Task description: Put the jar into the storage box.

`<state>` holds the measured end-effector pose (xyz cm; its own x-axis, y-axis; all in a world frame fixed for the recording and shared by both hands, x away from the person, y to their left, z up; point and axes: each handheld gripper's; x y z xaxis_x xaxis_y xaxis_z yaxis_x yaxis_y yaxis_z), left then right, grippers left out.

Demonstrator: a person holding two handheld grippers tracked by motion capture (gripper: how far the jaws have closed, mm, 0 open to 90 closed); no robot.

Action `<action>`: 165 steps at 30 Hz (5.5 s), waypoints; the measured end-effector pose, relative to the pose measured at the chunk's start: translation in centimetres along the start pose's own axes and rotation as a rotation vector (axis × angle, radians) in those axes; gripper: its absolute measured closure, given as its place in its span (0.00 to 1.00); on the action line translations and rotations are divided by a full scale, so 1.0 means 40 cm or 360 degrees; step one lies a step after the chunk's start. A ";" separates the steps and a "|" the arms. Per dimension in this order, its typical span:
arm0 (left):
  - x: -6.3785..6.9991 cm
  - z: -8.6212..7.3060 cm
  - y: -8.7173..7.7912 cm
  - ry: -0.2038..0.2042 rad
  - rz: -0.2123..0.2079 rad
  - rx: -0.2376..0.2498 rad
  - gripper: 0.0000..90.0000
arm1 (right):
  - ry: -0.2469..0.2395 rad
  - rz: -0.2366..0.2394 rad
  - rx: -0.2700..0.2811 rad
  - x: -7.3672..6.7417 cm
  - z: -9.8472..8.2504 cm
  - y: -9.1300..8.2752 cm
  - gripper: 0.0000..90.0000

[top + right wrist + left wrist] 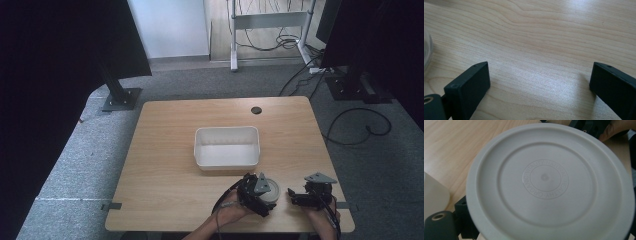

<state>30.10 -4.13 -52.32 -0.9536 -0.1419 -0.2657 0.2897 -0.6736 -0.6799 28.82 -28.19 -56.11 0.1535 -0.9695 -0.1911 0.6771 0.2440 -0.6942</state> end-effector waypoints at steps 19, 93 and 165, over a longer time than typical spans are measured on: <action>-0.033 0.010 -0.052 -0.0044 0.0039 0.0026 0.11 | -0.0001 0.0000 0.0000 0.000 0.000 0.000 0.03; -0.284 -0.075 -0.151 -0.0335 0.0393 -0.0067 0.11 | -0.0002 0.0007 -0.0001 -0.001 -0.001 -0.001 0.03; -0.327 -0.132 -0.034 -0.0592 0.0476 -0.0119 0.04 | -0.0014 0.0017 -0.0004 -0.001 -0.001 -0.001 0.03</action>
<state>42.60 2.49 -51.53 -0.7884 -0.5805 -0.2036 0.5477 -0.5117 -0.6620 28.77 -28.14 -56.11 0.1670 -0.9671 -0.1921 0.6735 0.2542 -0.6941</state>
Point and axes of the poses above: each handheld gripper's, and its own axes: y roughly forward along the jaws, z roughly out of its top, x roughly to its right, and after that the axes turned 14 degrees about y, right-handed
